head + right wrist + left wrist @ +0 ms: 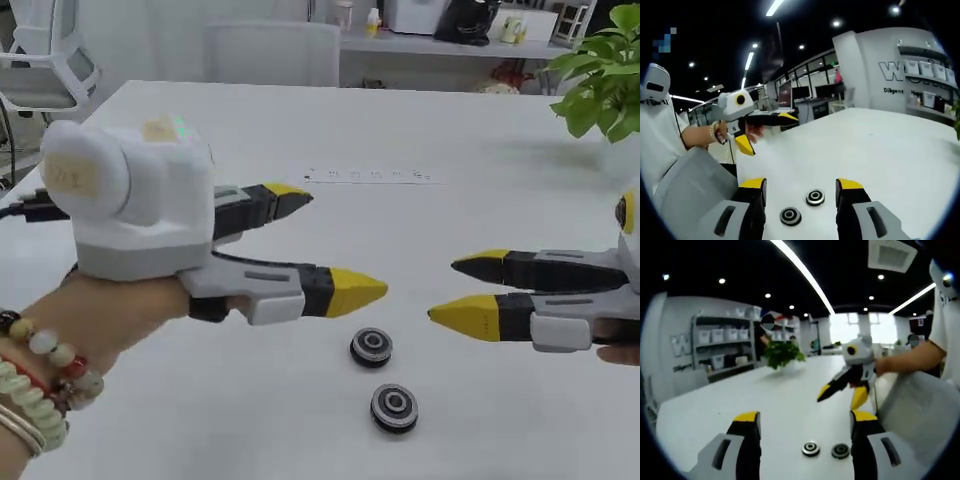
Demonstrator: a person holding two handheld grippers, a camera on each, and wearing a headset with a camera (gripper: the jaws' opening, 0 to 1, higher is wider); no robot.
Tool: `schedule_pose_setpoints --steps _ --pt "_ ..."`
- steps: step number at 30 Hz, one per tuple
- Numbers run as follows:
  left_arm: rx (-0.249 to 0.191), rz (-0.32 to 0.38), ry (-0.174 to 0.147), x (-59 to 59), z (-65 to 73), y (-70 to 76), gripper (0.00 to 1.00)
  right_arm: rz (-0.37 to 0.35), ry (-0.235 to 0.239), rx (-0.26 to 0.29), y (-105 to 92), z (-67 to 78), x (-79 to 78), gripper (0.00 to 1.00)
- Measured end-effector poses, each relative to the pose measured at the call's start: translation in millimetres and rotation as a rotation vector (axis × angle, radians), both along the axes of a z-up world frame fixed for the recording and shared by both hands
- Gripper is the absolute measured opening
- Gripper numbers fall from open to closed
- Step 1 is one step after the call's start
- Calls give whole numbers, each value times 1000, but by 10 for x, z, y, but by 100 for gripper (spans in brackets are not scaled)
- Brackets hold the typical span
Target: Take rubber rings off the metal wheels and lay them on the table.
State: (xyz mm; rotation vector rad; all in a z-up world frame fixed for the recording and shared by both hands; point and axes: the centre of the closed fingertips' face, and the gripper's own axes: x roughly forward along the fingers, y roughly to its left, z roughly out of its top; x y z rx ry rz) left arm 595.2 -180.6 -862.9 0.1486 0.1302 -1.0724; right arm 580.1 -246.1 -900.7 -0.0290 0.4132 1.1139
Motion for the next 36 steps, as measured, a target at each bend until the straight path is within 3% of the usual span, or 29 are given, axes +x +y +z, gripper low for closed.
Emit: schedule_pose_setpoints --steps 4,7,12,19,26,28,30,33,36 --pt "-8 -20 41 -38 -138 -73 69 14 50 -20 18 -146 -68 52" --pt "31 -24 32 -46 -221 -108 67 32 60 -43 43 -222 -120 51" --pt "50 -54 33 -118 -323 -168 64 49 94 -76 46 -356 -175 50" --pt "106 -90 47 -186 -534 -241 57 91 82 -127 66 -491 -242 43" --pt "130 -174 74 -370 -674 -426 47 166 67 -233 69 -723 -335 38" --pt "171 -182 78 -399 -764 -454 42 190 57 -252 81 -769 -360 34" --pt "225 -207 61 -440 -864 -478 41 190 66 -281 81 -829 -364 32" --pt "228 -214 109 -479 -965 -534 40 184 75 -312 50 -910 -349 33" --pt "256 -217 106 -485 -1054 -561 38 195 83 -321 57 -964 -354 31"
